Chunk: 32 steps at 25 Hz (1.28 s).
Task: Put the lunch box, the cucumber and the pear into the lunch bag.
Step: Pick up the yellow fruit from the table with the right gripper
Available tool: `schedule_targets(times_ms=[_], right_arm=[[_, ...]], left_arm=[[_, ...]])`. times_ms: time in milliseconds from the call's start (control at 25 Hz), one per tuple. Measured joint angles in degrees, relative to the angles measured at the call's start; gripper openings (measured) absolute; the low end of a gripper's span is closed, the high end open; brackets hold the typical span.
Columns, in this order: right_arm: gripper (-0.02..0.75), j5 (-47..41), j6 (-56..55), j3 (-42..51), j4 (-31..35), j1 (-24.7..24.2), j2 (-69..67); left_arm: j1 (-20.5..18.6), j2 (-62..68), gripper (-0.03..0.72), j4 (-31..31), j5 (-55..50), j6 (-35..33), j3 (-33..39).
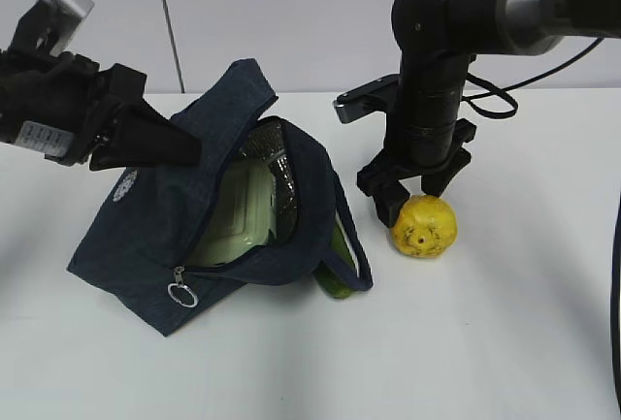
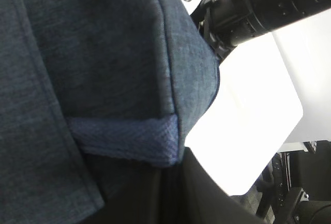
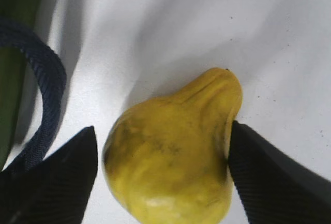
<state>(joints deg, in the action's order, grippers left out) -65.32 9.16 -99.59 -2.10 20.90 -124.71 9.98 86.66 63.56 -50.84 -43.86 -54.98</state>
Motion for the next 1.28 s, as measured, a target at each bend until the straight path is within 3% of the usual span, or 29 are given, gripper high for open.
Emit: schedule_targets(times_ms=[520, 840, 1280], right_arm=[[0.612, -2.5, -11.9, 0.0, -4.1, 0.0, -0.1], [0.61, -2.7, -1.6, 0.0, 0.6, -0.1, -0.1], [0.573, -3.6, -1.6, 0.0, -0.3, -0.1, -0.1]], left_arm=[[0.0, 0.0, 0.001, 0.0, 0.0, 0.0, 0.0], [0.0, 0.0, 0.001, 0.0, 0.0, 0.0, 0.0], [0.0, 0.0, 0.001, 0.0, 0.0, 0.0, 0.0]])
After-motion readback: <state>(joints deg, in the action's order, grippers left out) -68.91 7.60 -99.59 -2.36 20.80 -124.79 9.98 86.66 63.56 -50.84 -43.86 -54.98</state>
